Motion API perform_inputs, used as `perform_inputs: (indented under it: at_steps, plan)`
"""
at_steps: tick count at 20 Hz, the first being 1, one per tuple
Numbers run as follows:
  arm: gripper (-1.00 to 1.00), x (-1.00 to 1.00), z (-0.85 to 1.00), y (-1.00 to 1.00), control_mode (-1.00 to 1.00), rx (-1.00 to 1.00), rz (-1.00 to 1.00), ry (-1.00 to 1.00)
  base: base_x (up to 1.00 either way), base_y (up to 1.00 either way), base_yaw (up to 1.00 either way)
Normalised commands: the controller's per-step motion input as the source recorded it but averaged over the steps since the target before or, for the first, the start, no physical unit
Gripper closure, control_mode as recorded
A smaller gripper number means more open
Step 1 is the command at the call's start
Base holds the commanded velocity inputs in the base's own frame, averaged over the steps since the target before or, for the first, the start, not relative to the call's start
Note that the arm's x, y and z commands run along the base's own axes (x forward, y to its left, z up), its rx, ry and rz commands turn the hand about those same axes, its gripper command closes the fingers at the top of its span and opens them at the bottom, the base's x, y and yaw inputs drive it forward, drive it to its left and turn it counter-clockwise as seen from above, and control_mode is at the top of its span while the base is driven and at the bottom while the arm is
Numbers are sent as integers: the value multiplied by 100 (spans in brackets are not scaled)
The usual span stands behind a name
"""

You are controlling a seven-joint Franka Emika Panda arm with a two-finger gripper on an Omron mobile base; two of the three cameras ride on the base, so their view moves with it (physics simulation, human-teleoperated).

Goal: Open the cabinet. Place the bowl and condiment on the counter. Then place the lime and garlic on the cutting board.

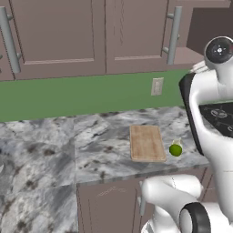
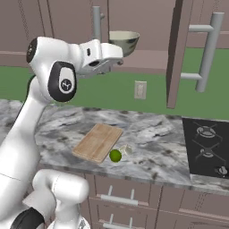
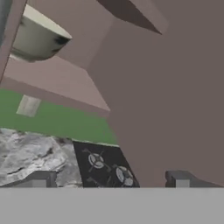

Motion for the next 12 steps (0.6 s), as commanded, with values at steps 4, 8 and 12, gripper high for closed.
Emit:
perform_inputs:
  at_steps: [4,8,12]
  plan:
    - [-100,5,0,78,-100,24,24,-29,0,0,0]
    - [-100,26,31,100,-100,19,24,-6,0,0,0]
    - [-100,9,49,100,-100,14,16,0,0,0,0]
